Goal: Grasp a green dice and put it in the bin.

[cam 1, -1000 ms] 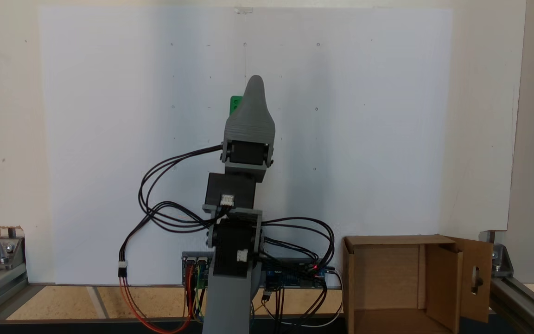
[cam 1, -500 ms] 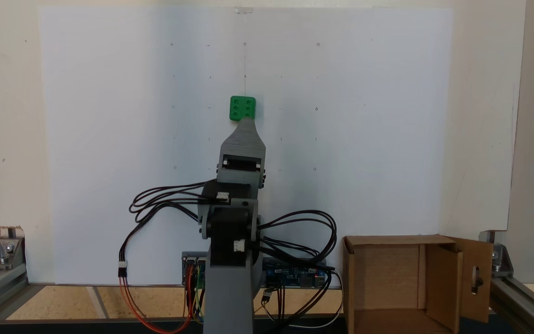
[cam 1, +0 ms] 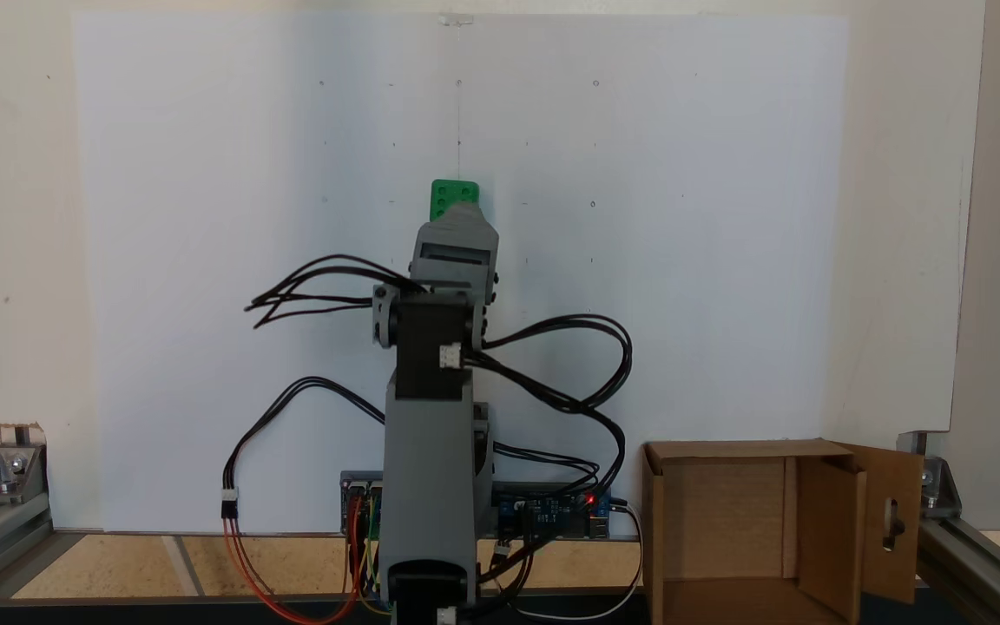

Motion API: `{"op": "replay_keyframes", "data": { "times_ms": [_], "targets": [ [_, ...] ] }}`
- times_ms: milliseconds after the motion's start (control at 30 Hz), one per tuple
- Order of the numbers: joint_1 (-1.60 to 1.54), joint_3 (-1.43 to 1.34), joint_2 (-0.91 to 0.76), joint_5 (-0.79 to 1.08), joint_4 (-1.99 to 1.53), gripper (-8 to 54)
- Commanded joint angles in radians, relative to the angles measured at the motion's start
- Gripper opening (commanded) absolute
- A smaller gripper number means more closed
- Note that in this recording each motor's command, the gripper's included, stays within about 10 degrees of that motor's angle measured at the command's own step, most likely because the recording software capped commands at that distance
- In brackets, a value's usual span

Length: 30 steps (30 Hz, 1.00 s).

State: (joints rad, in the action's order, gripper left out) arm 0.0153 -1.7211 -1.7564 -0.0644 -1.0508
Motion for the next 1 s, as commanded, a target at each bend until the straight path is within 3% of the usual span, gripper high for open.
{"op": "replay_keyframes", "data": {
  "times_ms": [0, 300, 967],
  "targets": [
    [-0.003, 0.080, 0.040, -0.046, 0.066, 44.6],
    [-0.003, 0.080, 0.170, -0.046, 0.166, 44.7],
    [-0.017, -0.049, 0.173, -0.061, 0.333, 44.1]
  ]
}}
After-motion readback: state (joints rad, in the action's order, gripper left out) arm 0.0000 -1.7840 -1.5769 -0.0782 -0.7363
